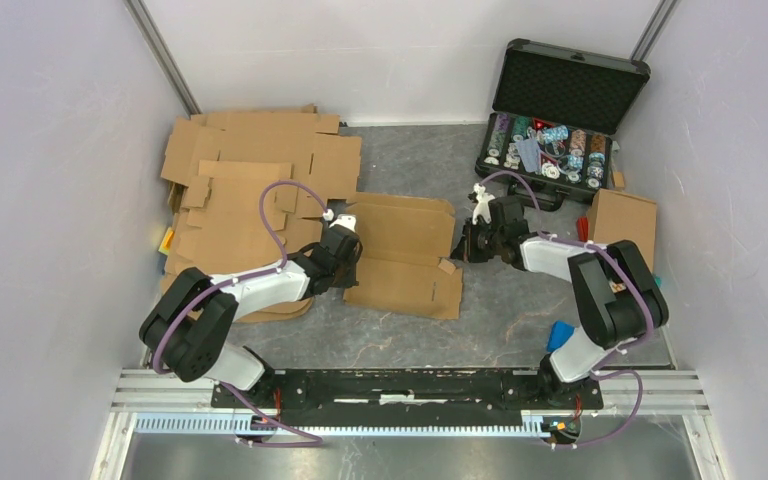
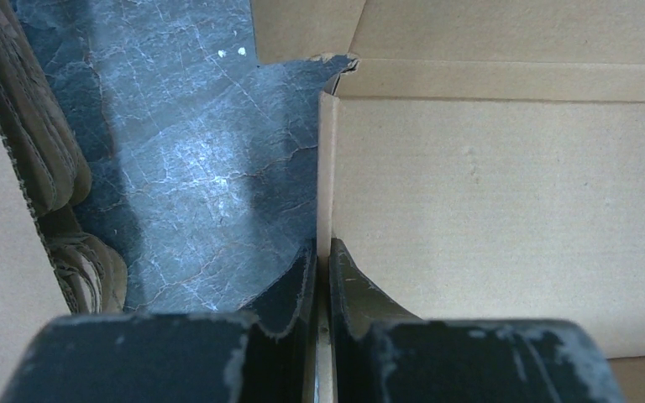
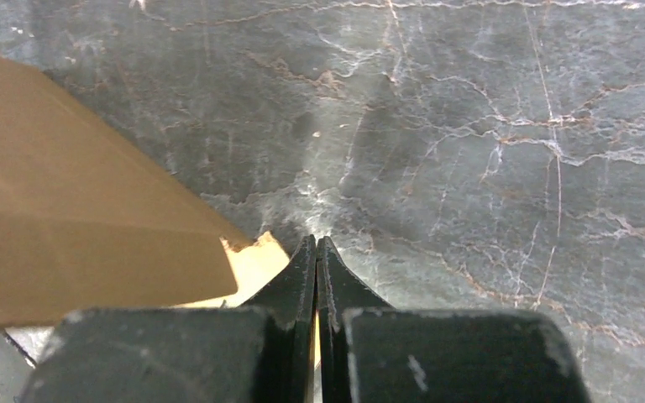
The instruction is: Fold the paper box
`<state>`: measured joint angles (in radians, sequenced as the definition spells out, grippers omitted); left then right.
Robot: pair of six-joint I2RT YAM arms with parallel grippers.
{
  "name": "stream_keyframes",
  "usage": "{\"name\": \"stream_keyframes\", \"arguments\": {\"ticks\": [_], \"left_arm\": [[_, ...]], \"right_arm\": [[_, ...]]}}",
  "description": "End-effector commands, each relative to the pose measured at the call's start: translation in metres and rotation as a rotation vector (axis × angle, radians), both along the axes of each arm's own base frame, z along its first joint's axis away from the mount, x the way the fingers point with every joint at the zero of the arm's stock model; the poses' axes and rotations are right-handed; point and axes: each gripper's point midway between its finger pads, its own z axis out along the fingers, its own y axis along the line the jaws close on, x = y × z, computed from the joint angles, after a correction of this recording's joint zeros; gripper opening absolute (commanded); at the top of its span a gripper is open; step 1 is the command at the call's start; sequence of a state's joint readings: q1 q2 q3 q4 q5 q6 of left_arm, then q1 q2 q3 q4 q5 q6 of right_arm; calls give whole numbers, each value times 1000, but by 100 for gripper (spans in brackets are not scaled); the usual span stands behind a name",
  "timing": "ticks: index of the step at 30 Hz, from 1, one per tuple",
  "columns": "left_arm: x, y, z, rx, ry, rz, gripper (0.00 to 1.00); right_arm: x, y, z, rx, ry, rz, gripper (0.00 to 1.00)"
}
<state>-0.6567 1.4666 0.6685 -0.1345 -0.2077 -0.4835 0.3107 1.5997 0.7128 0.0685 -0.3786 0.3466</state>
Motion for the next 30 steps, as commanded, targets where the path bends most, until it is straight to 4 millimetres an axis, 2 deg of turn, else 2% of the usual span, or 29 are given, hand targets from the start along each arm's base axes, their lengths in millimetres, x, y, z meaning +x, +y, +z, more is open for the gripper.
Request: {"name": "stream_keyframes", "arguments": {"ticks": [1,6,13,17,26,30], "left_arm": [[8,-4,16,-16,-41,-2,2],[8,-4,16,-17,-42,-2,2],[8,-4,16,-16,-42,-2,2],[8,-4,16,-16,-42,-2,2],[8,-4,15,-16,-40,-2,2],[8,-5,15,-17,-38,-5,2]], "right_arm": [[10,9,-5,30,4,35,0],[-7,12,-9,71,18,54,0],[-23,15,2,124,3,78,0],[-26,15,6,129,-10,81,0],[-30,33,16,165,-23,112,0],[-30,36,13,173,-13,109,0]]}}
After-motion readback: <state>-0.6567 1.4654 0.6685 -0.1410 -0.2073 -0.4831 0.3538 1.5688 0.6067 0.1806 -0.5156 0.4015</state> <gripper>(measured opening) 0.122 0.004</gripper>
